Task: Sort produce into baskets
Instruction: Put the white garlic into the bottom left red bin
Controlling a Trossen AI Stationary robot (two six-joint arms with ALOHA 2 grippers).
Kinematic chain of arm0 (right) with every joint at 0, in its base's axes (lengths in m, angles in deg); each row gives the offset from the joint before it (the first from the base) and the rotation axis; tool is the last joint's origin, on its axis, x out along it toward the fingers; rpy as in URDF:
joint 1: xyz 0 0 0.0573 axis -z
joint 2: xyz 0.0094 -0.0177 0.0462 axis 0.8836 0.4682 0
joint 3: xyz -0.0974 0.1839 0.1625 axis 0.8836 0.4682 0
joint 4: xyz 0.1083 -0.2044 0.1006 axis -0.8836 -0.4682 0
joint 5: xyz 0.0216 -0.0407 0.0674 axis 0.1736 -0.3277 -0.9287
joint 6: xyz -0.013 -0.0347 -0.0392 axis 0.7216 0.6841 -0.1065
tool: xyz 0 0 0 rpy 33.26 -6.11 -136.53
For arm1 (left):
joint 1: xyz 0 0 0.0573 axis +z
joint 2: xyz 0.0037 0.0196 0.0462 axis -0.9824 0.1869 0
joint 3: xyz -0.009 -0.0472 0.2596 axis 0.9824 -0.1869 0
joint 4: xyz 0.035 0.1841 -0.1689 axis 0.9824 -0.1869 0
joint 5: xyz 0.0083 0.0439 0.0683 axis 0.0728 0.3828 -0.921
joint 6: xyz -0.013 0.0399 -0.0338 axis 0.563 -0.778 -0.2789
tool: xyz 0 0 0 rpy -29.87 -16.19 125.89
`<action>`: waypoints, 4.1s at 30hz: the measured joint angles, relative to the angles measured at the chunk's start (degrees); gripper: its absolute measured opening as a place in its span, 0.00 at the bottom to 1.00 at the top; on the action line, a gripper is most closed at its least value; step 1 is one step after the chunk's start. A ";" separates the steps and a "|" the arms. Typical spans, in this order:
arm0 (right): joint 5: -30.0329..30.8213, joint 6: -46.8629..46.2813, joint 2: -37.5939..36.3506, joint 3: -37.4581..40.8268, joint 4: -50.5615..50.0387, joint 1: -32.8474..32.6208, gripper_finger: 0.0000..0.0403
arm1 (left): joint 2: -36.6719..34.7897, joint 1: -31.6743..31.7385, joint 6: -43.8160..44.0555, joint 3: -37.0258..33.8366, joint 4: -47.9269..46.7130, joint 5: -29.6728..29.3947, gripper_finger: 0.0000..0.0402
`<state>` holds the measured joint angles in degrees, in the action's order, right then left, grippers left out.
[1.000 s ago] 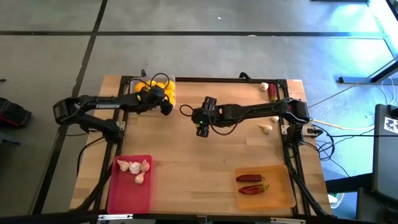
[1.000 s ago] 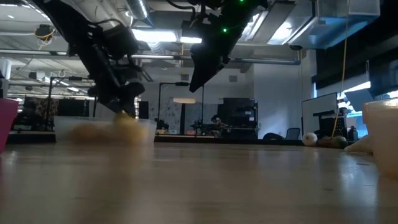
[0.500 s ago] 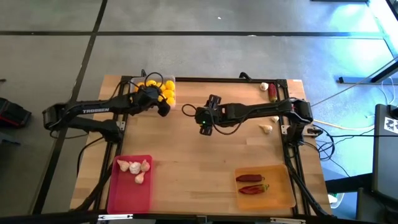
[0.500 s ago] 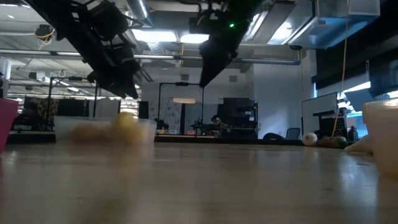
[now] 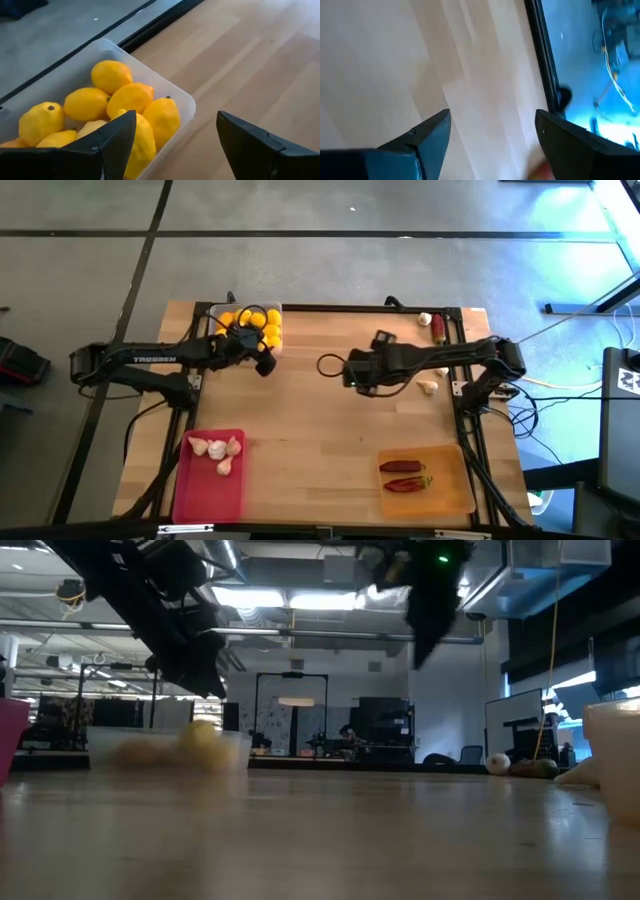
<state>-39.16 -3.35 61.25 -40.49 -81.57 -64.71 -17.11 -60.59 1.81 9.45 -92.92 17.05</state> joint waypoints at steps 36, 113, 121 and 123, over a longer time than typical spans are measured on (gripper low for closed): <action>-25.72 -11.99 -21.61 47.39 10.42 22.52 0.70 | 0.00 -1.15 0.01 0.00 0.35 -0.01 0.68; -37.40 15.84 -20.38 36.93 85.36 11.82 0.04 | 0.67 -11.74 -9.96 0.00 25.21 16.86 0.68; -38.25 21.29 -17.53 36.91 94.91 8.34 0.04 | 6.74 -13.45 -11.54 0.00 38.00 21.11 0.68; -38.23 23.09 -16.27 36.91 97.30 7.57 0.04 | 8.59 -13.70 -11.46 0.02 42.35 22.19 0.68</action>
<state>-77.39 19.74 44.98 -3.58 15.73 -57.14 -8.53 -74.28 -9.65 9.47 -50.56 39.24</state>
